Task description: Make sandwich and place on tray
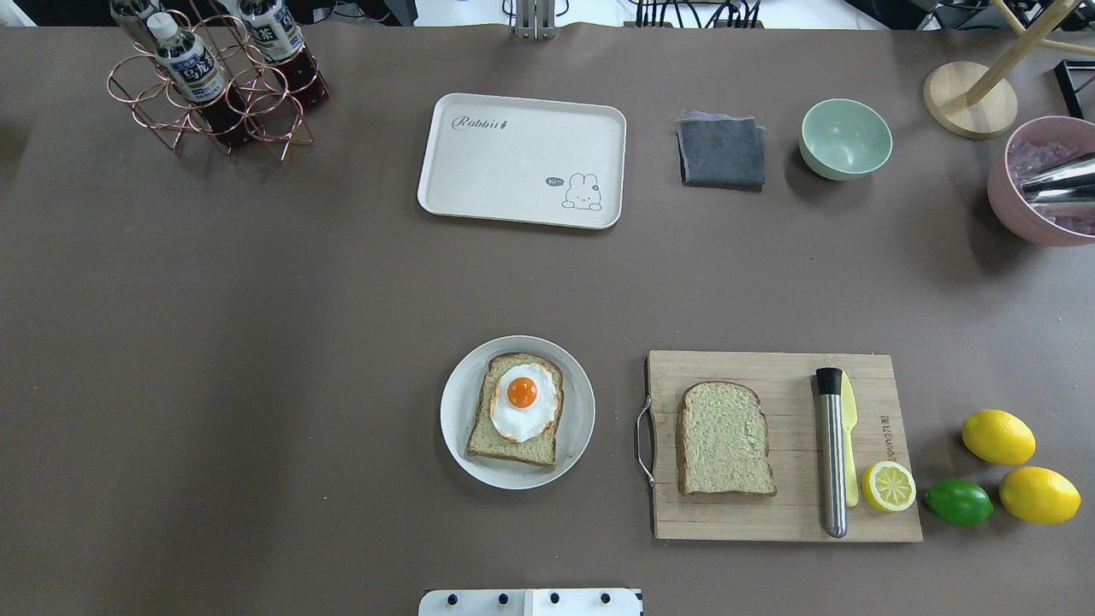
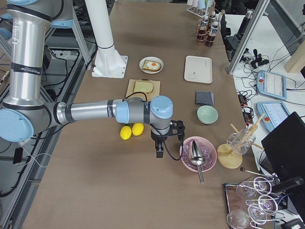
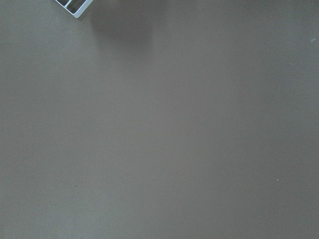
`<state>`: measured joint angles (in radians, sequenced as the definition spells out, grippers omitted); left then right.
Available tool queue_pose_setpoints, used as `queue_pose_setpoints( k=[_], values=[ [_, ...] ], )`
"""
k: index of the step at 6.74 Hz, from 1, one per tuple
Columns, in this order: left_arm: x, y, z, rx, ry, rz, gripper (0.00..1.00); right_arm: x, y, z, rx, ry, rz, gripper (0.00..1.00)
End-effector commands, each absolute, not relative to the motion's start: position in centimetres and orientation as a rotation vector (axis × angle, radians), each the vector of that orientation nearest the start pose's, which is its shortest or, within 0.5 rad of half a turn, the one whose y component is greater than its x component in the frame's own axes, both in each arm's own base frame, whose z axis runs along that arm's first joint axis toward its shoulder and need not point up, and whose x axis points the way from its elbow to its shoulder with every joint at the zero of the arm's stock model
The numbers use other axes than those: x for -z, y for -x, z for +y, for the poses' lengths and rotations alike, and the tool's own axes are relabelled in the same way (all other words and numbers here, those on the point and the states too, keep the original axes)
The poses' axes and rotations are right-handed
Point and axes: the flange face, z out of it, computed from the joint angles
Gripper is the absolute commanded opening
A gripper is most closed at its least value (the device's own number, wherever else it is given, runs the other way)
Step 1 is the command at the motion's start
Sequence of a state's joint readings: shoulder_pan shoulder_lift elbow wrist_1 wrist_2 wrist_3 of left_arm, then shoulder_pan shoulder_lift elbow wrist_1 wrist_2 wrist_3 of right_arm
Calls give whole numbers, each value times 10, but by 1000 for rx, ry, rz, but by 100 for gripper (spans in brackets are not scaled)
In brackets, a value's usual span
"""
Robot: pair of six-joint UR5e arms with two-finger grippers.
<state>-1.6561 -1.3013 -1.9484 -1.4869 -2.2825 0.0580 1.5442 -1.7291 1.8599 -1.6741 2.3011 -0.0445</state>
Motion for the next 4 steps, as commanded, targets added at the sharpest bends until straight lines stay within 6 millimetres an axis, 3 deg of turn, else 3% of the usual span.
queue_pose_setpoints(
  k=[1, 4],
  values=[
    [-605, 103, -369, 23, -72, 707, 98, -602, -53, -430, 84, -31, -729, 100],
    [-605, 102, -368, 25, -70, 708, 98, -602, -50, -430, 90, -31, -745, 100]
  ],
)
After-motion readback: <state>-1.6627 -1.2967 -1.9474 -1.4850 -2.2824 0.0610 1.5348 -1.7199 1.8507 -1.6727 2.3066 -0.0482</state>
